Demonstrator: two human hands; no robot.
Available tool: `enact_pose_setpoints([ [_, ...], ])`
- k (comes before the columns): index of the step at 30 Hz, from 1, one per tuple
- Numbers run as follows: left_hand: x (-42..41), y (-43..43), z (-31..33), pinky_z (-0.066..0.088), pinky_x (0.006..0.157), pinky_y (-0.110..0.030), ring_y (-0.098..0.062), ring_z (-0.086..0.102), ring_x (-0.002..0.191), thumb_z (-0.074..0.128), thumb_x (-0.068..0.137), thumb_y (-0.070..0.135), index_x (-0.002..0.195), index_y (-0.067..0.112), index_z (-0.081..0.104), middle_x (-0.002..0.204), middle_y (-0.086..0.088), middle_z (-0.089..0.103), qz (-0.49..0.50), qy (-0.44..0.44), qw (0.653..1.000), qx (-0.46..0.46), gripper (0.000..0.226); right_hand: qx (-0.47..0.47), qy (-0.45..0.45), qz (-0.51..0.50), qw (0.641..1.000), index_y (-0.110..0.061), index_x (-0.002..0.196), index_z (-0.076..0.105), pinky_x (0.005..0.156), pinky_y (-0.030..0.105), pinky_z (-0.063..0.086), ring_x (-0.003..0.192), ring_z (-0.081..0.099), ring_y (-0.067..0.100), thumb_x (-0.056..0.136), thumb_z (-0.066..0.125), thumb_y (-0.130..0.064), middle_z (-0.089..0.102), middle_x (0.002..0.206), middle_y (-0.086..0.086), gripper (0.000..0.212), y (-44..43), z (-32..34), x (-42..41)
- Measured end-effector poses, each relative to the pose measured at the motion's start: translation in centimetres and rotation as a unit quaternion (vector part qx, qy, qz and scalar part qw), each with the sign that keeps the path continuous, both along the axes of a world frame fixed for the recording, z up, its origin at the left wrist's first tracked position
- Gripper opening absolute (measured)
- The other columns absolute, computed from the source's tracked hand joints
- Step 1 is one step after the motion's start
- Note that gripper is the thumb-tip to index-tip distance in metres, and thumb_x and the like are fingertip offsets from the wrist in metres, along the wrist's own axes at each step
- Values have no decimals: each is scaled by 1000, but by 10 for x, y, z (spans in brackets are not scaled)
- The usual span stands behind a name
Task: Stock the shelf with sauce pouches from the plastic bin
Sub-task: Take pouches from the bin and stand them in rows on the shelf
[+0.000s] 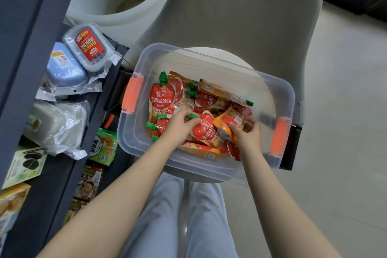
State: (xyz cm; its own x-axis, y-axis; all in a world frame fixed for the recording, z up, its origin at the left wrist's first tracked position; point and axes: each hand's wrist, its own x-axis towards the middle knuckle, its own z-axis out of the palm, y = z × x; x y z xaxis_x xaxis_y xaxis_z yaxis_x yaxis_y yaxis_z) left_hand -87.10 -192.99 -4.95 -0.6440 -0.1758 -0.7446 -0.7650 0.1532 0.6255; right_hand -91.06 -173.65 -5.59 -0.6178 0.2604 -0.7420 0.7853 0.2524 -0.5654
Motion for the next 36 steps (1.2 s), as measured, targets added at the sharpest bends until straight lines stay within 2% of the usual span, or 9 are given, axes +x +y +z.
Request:
enact_pose_setpoints([
  [4, 8, -17, 12, 57, 75, -26, -17, 68, 100, 57, 96, 30, 112, 23, 63, 112, -2, 69, 107, 17, 991, 83, 17, -44, 22, -18, 999, -27, 123, 41, 92, 42, 54, 108, 60, 20, 80, 76, -13, 53, 126, 2, 57, 7, 6, 13],
  [8, 5, -25, 16, 60, 79, -41, -21, 67, 105, 58, 95, 31, 128, 13, 56, 117, -7, 67, 229, 10, 963, 144, 37, -57, 39, -9, 998, -24, 134, 36, 91, 36, 53, 114, 58, 20, 80, 75, -8, 49, 138, 5, 69, 17, 9, 17],
  [13, -5, -7, 12, 54, 94, -44, -21, 66, 106, 65, 92, 24, 127, 11, 56, 114, -7, 68, 195, -7, 970, 144, 38, -78, 29, -12, 996, -23, 143, 32, 71, 22, 51, 97, 59, 8, 80, 76, -5, 47, 138, 1, 78, 20, 16, 20],
  [16, -9, 2, 13, 52, 97, -43, -18, 66, 105, 62, 94, 28, 115, 21, 61, 110, -1, 70, 164, -4, 976, 141, 22, -82, 10, -42, 996, -24, 142, 34, 74, 31, 57, 101, 62, 16, 79, 76, -3, 50, 138, 2, 79, 21, 21, 21],
  [19, -6, 5, 22, 52, 97, -42, -15, 62, 109, 56, 97, 34, 123, 23, 55, 117, 0, 66, 154, 7, 979, 132, 29, -89, -10, -50, 995, -25, 139, 40, 75, 42, 59, 102, 65, 24, 78, 76, -2, 55, 131, 2, 74, 20, 31, 21],
  [24, 10, 5, 62, 55, 91, -43, -14, 60, 108, 48, 100, 38, 140, 18, 43, 124, 0, 59, 183, 33, 978, 96, 45, -146, -7, -53, 988, -8, 136, 49, 65, 31, 58, 92, 67, 25, 82, 69, 4, 61, 123, 15, 59, 24, 73, 28],
  [28, 19, -14, 116, 53, 88, -36, -4, 58, 96, 46, 100, 39, 113, 26, 52, 101, 14, 60, 232, 96, 966, 52, 19, -272, -30, -71, 959, -3, 131, 54, 67, 32, 60, 87, 71, 23, 81, 66, -1, 69, 109, 14, 52, 28, 124, 26],
  [31, 29, -30, 153, 53, 85, -31, -13, 62, 105, 55, 96, 38, 99, 26, 57, 114, 4, 64, 272, 148, 950, 42, 12, -345, -22, -62, 936, -3, 132, 53, 65, 33, 60, 83, 73, 22, 83, 60, 0, 72, 103, 13, 49, 18, 160, 22],
  [36, 56, -50, 233, 53, 93, -41, -21, 66, 106, 62, 88, 45, 95, 23, 65, 107, -1, 71, 351, 223, 907, 62, 24, -420, -5, 27, 907, -16, 134, 53, 81, 48, 58, 106, 67, 31, 86, 62, -7, 63, 126, 17, 50, -8, 227, 17],
])
